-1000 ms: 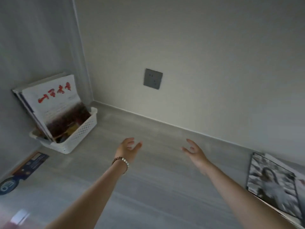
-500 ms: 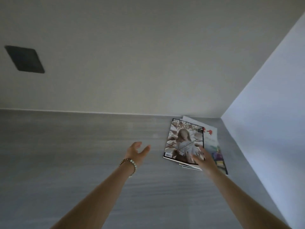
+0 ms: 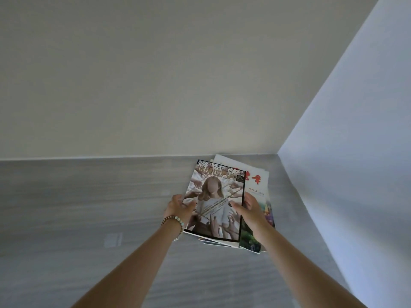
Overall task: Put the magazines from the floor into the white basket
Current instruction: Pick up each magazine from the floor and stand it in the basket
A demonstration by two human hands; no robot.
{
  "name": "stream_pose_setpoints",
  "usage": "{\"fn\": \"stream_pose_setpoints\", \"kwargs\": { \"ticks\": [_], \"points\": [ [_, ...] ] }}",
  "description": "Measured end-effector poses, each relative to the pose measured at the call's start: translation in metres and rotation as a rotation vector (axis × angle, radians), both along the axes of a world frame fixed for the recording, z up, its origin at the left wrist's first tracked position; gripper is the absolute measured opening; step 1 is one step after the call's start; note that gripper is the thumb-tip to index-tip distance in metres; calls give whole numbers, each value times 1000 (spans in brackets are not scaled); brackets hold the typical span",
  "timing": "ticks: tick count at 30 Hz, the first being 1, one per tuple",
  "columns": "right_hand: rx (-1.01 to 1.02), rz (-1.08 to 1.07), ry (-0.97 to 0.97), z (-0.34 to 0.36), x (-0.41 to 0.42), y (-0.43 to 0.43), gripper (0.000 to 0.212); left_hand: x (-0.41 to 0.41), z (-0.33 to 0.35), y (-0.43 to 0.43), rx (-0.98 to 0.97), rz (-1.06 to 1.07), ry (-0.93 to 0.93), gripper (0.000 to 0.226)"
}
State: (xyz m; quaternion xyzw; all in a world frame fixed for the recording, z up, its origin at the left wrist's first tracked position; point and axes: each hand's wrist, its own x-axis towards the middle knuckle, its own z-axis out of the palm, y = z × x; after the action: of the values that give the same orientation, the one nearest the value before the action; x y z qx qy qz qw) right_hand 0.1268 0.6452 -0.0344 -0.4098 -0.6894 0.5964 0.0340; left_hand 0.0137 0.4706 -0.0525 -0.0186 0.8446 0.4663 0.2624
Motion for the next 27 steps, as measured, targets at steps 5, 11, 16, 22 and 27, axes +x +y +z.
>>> {"fn": "stream_pose_setpoints", "kwargs": {
  "ticks": [5,11,16,22,27],
  "points": [
    [-21,-92,57,-5,-13,3,27,-2,12,12,179,-115,-52,28],
    [-170,-121,92,12,-20,5,45,-1,46,6,405,-159,66,24],
    [-230,6,93,46,-53,-22,31,-20,82,-34,570,-98,107,27],
    [-157,200,218,92,-116,-115,26,-62,104,-148,572,145,100,23],
    [-169,411,316,119,-172,-248,13,-87,132,-291,664,415,89,15]
  ]
}}
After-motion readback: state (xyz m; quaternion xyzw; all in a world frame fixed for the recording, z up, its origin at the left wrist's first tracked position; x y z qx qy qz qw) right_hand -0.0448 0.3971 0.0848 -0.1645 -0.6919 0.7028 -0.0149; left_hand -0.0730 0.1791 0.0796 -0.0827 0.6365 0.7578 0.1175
